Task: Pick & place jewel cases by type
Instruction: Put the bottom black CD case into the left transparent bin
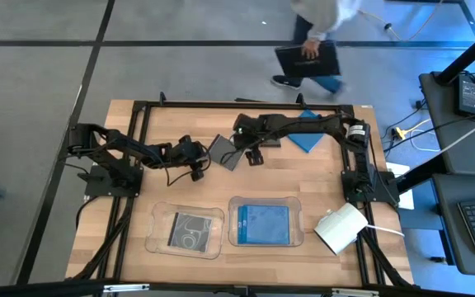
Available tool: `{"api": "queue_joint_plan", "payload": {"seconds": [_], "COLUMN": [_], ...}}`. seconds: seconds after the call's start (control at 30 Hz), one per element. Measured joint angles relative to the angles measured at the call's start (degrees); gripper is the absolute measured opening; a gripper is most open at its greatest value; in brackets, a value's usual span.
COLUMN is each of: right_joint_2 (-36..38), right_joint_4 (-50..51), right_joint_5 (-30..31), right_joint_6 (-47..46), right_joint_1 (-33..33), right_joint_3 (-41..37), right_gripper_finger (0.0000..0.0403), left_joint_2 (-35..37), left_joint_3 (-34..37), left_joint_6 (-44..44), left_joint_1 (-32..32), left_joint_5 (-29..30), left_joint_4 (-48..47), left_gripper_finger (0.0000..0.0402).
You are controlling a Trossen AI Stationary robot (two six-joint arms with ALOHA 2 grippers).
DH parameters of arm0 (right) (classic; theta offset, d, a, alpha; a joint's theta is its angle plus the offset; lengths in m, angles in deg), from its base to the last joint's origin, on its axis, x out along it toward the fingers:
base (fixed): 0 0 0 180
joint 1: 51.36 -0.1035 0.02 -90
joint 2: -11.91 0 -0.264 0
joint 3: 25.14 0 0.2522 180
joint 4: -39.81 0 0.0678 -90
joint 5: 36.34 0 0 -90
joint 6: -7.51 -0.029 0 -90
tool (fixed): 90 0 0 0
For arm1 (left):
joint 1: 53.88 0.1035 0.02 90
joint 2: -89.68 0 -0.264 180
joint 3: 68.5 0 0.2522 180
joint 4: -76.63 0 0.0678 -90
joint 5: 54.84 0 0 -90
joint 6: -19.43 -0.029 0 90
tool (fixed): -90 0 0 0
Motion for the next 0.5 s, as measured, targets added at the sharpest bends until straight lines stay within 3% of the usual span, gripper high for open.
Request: {"api": "queue_joint_plan", "payload": {"seconds": [0.23, 0.5], "right_joint_2": [-1.03, -3.04], "right_joint_4": [0.40, -1.97], "right_joint_5": [-8.78, -9.96], "right_joint_6": [2.67, 2.89], "right_joint_1": [4.75, 6.01], "right_joint_3": [-0.09, -0.02], "right_gripper_finger": [0.0251, 0.0251], "left_joint_2": [0.02, 0.00], "left_joint_3": [0.00, 0.04], "left_joint_6": [-0.02, -0.02], "left_joint_1": [0.00, 0.00], "left_joint_5": [-0.28, -0.22], "left_joint_4": [0.00, 0.26], "left_gripper_finger": [0.0155, 0.0155]}}
